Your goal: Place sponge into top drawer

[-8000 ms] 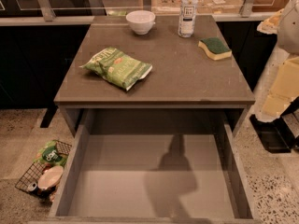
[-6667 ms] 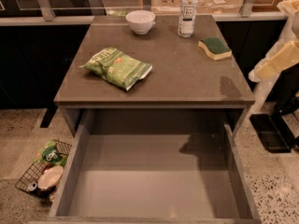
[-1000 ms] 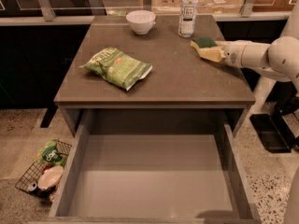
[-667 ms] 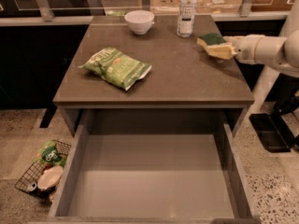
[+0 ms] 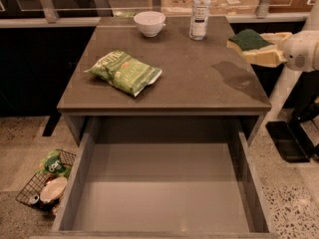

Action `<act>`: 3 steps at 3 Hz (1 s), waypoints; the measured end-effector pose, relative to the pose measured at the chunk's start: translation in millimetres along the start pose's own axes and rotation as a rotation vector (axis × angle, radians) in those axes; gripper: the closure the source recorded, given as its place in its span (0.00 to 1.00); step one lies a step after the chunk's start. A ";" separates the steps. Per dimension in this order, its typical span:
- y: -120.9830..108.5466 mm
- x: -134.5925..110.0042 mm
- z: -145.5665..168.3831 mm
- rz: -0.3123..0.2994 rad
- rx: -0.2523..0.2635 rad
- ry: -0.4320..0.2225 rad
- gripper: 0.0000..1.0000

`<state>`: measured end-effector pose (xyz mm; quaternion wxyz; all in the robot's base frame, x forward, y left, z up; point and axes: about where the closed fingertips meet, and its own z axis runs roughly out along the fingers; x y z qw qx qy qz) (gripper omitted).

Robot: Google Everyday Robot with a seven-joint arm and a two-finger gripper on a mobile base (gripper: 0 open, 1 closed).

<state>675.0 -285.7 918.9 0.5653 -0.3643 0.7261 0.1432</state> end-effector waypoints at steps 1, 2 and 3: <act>49.6 5.5 -43.8 -0.055 -0.022 0.043 1.00; 103.9 16.1 -78.4 -0.085 -0.063 0.077 1.00; 151.0 31.3 -100.1 -0.098 -0.121 0.101 1.00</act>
Offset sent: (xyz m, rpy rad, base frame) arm -0.2182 0.0255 -0.0269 -0.1591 0.0561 0.1108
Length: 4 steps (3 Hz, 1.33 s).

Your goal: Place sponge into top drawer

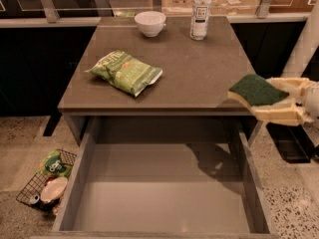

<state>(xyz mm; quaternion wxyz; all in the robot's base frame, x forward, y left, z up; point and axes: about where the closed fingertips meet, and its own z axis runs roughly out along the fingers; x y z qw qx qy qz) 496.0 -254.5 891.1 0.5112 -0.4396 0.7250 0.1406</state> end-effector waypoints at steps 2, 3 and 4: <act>64.7 56.8 22.2 0.098 -0.129 0.058 1.00; 64.8 56.8 22.3 0.098 -0.129 0.058 1.00; 67.4 56.1 36.2 0.095 -0.154 0.044 1.00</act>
Offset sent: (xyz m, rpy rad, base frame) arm -0.0490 0.0304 -0.1196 0.0268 0.2774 0.0512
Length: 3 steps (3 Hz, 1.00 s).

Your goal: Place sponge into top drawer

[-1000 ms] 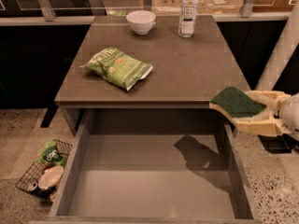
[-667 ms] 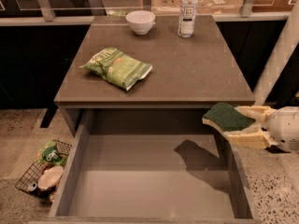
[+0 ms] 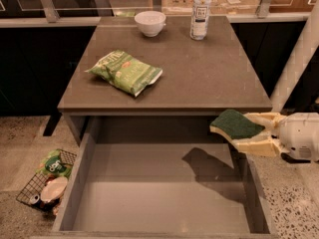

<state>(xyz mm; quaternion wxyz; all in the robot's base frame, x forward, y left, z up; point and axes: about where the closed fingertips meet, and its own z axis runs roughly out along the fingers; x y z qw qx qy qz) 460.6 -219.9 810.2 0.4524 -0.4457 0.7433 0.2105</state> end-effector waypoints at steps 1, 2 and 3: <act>12.3 11.3 39.8 -0.004 -0.076 -0.020 1.00; 40.0 26.8 89.3 -0.016 -0.188 -0.032 1.00; 72.2 36.0 133.3 -0.042 -0.296 -0.030 1.00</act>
Offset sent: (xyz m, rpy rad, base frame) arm -0.0025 0.1200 -0.1215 0.0866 0.1114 0.2960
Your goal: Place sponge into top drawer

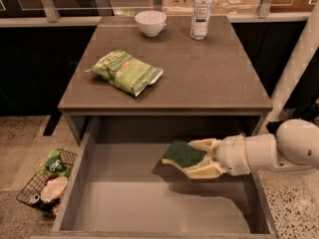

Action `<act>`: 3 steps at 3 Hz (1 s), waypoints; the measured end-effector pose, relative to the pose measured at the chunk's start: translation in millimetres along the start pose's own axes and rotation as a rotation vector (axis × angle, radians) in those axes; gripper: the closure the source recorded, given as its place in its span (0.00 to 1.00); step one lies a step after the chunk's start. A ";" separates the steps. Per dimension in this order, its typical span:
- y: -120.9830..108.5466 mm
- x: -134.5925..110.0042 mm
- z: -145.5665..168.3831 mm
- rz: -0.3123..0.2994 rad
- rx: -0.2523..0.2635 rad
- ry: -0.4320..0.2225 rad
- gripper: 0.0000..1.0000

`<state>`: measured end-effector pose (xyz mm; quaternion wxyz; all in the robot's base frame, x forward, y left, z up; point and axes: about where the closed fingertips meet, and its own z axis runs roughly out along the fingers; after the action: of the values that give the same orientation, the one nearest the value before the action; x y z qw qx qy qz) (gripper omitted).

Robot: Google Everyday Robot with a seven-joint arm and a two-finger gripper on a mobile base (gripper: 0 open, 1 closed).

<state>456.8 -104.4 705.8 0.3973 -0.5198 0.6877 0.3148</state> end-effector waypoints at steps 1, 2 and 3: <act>16.2 8.2 56.9 -0.022 -0.110 0.010 1.00; 24.9 11.1 96.9 -0.038 -0.186 0.012 1.00; 33.0 11.5 124.7 -0.042 -0.233 -0.009 0.99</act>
Offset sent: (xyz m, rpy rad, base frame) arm -0.0026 0.1236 -0.0827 0.0122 0.0856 0.2696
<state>450.6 4.4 635.8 0.3439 -0.5755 0.6336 0.3863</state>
